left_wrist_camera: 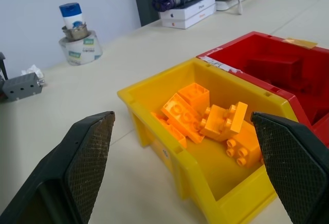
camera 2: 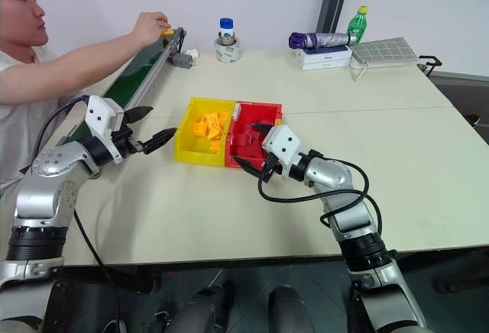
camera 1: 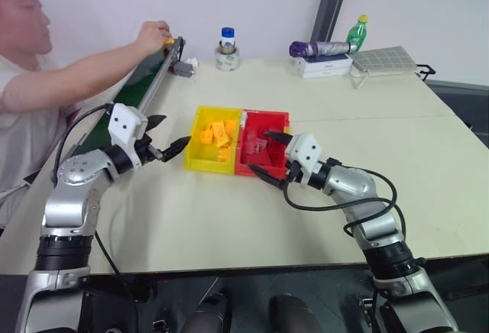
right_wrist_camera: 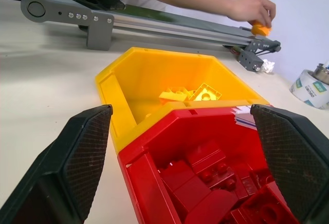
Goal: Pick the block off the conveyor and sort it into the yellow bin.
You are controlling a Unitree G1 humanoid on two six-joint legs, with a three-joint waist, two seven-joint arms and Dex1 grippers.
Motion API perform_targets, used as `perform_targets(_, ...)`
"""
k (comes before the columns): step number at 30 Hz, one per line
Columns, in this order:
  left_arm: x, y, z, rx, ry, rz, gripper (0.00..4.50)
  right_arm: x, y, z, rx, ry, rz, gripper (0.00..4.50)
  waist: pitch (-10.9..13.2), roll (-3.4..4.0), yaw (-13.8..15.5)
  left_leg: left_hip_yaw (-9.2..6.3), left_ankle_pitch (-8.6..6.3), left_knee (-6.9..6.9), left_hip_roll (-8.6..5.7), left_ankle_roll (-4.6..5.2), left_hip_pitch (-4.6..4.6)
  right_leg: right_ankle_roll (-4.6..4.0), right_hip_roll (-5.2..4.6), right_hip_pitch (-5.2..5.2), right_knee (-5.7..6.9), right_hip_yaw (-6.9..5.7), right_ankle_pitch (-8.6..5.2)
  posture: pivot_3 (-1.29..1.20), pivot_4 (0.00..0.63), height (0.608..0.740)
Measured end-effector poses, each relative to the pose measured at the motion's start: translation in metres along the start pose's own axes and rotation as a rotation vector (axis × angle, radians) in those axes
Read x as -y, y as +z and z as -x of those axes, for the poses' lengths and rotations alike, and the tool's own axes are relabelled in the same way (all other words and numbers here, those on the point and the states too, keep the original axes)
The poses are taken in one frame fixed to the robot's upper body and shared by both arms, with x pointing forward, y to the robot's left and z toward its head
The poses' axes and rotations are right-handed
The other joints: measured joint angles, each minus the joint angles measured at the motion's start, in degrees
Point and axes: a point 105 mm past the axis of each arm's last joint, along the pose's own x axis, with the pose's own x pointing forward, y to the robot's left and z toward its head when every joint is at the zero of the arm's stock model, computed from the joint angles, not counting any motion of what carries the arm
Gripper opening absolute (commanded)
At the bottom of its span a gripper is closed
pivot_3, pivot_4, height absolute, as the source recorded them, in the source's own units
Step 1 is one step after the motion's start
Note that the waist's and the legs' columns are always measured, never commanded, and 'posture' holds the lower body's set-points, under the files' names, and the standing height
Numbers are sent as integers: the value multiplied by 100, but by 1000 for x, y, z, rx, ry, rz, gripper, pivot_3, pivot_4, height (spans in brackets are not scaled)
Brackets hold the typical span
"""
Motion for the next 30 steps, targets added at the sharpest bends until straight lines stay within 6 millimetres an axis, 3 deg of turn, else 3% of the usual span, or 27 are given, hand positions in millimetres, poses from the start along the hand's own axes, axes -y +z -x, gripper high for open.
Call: perform_targets(30,7,-5,7,13,-5,51,4472,-1,0,-1,3,5,-3,4500,0,0,-3,0,0,-2,0,0,0,-1,0,-1,-1,0,-1,0,150,740)
